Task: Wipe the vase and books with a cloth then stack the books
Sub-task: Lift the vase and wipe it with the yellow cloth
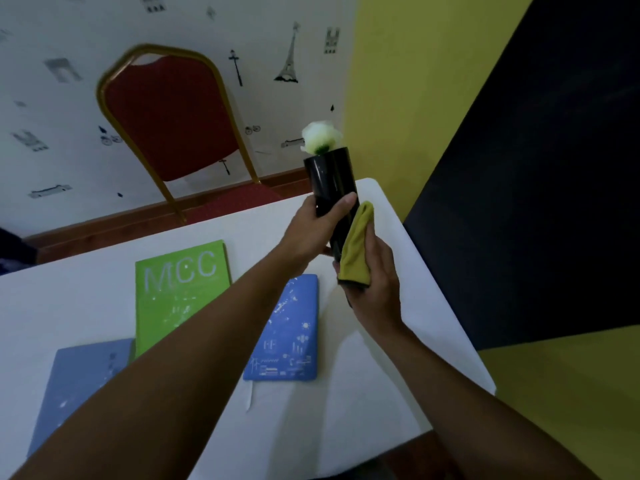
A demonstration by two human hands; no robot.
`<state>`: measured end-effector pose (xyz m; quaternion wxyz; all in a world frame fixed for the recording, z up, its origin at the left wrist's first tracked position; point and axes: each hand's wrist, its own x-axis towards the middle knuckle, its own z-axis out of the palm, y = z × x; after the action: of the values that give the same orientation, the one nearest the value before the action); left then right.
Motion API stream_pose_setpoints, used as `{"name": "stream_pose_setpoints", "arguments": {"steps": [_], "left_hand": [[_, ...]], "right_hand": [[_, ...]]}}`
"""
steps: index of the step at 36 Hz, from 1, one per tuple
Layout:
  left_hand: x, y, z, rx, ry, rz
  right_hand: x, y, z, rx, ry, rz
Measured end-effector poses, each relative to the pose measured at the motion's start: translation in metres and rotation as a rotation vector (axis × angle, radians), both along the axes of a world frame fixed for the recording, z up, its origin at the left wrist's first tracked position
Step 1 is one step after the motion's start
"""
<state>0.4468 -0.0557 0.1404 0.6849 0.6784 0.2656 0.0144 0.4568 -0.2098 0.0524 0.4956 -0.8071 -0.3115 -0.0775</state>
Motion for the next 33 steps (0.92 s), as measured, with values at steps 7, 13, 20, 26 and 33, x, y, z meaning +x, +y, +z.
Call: {"name": "stream_pose_setpoints", "arguments": {"steps": [7, 13, 20, 26, 33], "left_hand": [[0.024, -0.007, -0.005, 0.025, -0.046, 0.076], [0.044, -0.025, -0.023, 0.168, -0.070, 0.039], [0.074, -0.061, -0.039, 0.350, -0.170, -0.146], [0.091, -0.080, -0.061, 0.390, -0.211, -0.232], [0.105, -0.087, -0.084, 0.374, -0.236, -0.276]], "right_hand": [[0.014, -0.053, -0.018, -0.216, -0.243, 0.092], [0.033, -0.104, -0.052, -0.364, -0.219, 0.035], [0.040, -0.135, -0.070, -0.528, -0.247, -0.046], [0.023, -0.147, -0.107, -0.761, -0.167, 0.128], [0.009, -0.150, -0.121, -0.887, 0.047, 0.255]]}}
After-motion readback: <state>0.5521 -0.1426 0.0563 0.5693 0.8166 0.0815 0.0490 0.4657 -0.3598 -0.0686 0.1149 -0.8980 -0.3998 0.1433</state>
